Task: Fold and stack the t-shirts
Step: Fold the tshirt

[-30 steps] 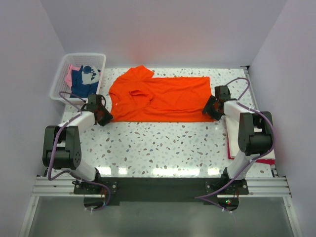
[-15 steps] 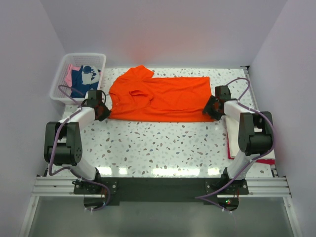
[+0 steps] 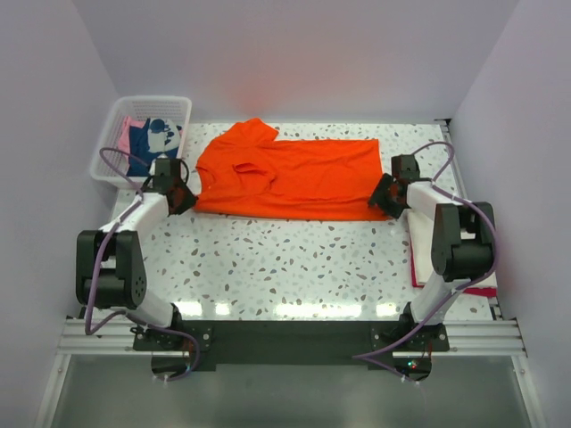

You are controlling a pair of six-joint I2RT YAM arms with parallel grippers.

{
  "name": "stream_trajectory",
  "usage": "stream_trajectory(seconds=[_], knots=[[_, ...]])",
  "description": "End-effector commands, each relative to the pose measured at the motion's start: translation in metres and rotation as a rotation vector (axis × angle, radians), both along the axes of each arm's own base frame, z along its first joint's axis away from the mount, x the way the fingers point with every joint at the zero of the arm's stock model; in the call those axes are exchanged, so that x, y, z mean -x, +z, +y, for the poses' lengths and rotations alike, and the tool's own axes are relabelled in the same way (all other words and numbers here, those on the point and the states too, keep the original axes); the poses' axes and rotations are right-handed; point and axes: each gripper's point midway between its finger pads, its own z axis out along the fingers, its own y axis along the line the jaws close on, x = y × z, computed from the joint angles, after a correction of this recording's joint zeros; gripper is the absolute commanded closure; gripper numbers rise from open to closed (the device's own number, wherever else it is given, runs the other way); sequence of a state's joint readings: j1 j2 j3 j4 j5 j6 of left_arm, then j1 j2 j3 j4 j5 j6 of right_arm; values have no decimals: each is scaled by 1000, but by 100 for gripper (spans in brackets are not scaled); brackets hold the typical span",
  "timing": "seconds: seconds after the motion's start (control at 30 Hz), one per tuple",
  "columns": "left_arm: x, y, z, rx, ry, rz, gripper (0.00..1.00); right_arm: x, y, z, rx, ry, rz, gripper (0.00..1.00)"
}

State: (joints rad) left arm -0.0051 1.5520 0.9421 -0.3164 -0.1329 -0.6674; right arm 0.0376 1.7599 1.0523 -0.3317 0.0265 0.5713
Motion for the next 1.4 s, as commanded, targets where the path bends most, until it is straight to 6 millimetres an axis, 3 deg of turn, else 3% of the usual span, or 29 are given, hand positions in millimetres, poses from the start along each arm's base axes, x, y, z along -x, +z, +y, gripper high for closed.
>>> stream_trajectory(seconds=[0.0, 0.03, 0.13, 0.27, 0.4, 0.57, 0.9, 0.93, 1.23, 1.33, 1.37], knots=[[13, 4, -2, 33, 19, -31, 75, 2, 14, -2, 0, 9, -16, 44], [16, 4, -6, 54, 18, -43, 59, 2, 14, -2, -2, 11, -17, 44], [22, 8, -19, 139, 16, -95, 42, 3, 20, 0, -14, 19, -31, 41], [26, 11, -31, 220, 21, -134, 38, 4, 30, 3, -30, 29, -47, 40], [26, 2, -35, 274, 53, -160, 38, 7, 34, 3, -32, 30, -52, 39], [18, -15, -35, 283, 76, -144, 46, 16, 33, 0, -18, 20, -38, 34], [4, -26, -17, 184, 115, -142, 54, 30, 21, -18, 25, -45, -3, 34], [3, -27, -16, 179, 114, -140, 55, 27, 19, -29, 29, -81, -7, 34], [-8, -35, -13, 153, 104, -110, 58, 12, 7, -30, 23, -96, 9, 36], [-8, -38, -15, 161, 101, -100, 66, 7, 3, -27, 4, -93, 17, 41], [-10, -37, -15, 161, 100, -104, 69, 6, 2, -27, 2, -93, 17, 49]])
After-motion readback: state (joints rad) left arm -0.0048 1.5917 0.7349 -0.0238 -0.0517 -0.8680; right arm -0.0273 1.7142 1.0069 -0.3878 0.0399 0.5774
